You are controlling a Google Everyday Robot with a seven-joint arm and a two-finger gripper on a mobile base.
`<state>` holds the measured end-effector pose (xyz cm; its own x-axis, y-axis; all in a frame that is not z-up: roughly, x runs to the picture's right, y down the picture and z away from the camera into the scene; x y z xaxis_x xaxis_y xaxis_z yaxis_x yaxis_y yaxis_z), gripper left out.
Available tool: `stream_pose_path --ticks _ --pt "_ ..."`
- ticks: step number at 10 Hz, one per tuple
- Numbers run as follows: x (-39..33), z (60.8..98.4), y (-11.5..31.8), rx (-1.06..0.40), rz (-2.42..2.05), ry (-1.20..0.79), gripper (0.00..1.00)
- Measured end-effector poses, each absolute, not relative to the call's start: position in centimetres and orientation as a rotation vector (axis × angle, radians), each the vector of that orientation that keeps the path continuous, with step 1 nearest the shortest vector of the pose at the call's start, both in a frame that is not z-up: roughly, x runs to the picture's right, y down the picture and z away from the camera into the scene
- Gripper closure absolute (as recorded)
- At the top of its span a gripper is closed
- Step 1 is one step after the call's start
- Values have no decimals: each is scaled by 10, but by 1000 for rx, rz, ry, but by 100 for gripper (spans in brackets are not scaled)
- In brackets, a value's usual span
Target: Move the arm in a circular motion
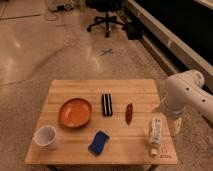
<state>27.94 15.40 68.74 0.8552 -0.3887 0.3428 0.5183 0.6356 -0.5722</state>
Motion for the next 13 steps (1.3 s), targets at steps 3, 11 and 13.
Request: stream_pose_path --ticks 3,11,13 --pt "279 687 154 -713 -522 -195 20" --pt "185 748 88 -673 -679 -263 20" --pt "139 756 74 -655 -757 -306 20"
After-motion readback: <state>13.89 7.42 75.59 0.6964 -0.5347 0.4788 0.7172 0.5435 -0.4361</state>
